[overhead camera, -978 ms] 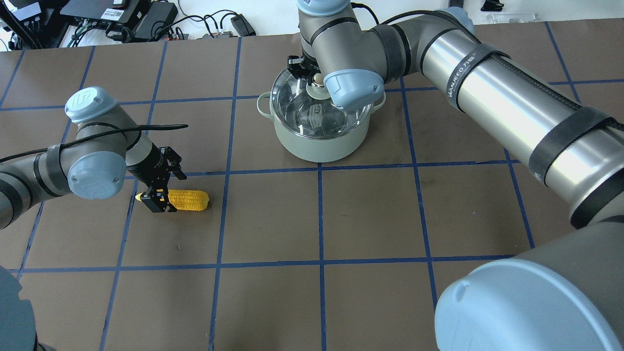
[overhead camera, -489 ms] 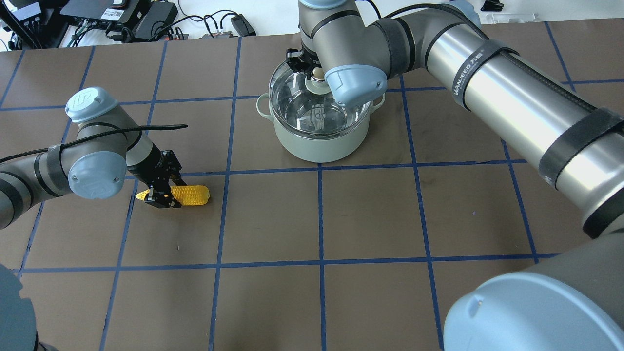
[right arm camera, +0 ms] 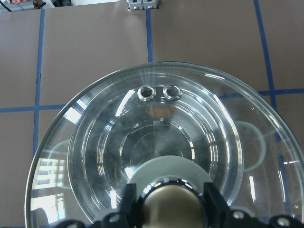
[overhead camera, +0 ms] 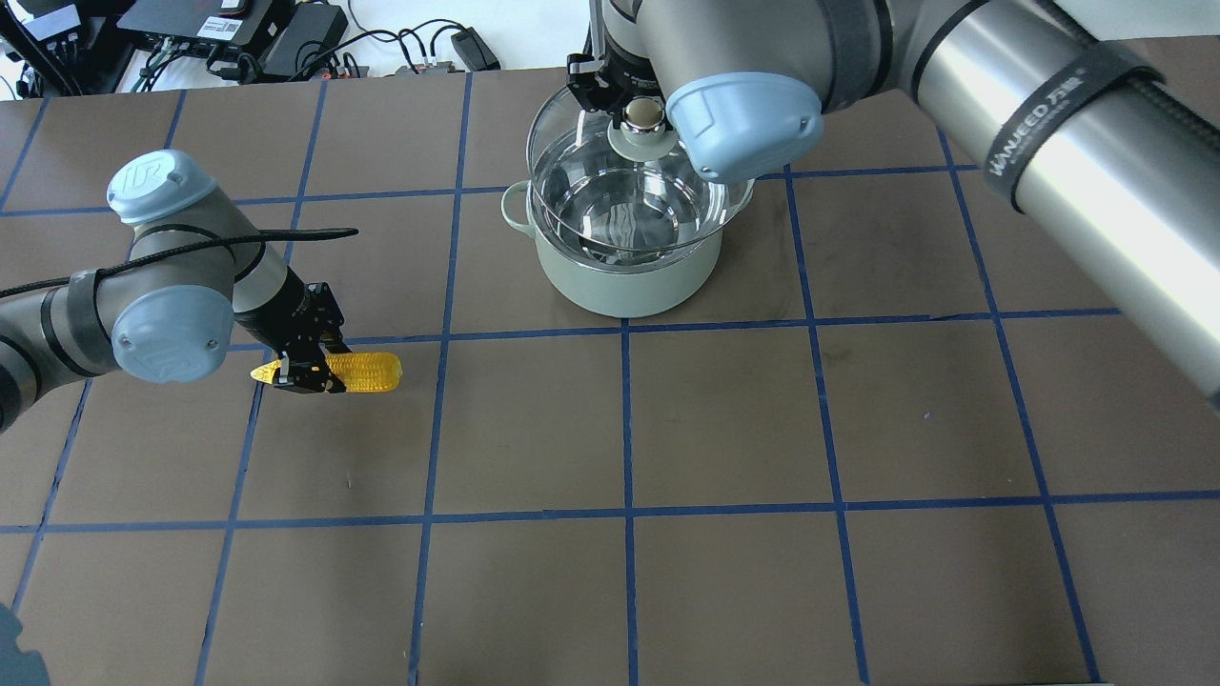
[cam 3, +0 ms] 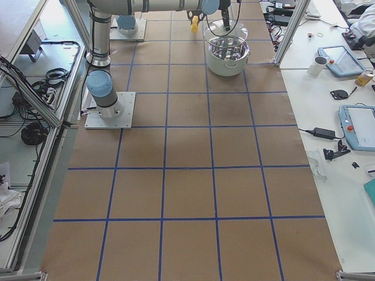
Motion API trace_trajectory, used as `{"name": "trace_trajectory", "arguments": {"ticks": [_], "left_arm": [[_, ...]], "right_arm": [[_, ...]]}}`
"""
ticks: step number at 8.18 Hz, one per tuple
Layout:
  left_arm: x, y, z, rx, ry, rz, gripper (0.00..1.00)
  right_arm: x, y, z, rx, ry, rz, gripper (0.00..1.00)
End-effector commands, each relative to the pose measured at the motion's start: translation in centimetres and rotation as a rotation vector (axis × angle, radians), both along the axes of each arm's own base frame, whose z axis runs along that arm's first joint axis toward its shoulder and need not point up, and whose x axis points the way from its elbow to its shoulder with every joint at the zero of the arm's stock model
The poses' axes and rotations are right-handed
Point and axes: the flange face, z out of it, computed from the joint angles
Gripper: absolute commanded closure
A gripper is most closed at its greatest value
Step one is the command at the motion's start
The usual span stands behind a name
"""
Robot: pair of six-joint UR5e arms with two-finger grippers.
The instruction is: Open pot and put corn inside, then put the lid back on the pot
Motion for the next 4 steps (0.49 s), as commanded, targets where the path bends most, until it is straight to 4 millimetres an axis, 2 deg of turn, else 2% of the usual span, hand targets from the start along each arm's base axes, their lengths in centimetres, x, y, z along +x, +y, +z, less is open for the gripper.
{"name": "trace_trajectory", "arguments": {"ticks": [1,2,3,4], "left_arm": [[1.2,-0.9,6.6,-0.024,-0.104,-0.001,1.00],[1.5,-2.1,9.0,-0.033,-0.112,0.049,1.00],[2.0,-3.5,12.3,-0.043,-0.107,0.068,1.00],[1.3,-5.2,15.5,-0.069,-0.065,0.112,1.00]], "right_arm": [[-6.9,5.5,7.6,0.095,0.031,-0.056,0.54],[-10.0,7.2,9.3,0.118,0.054,-0.030,0.54],[-12.0,8.9,10.2,0.150,0.066,-0.038,0.55],[-12.7,10.1,10.8,0.178,0.069,-0.045,0.55]]}}
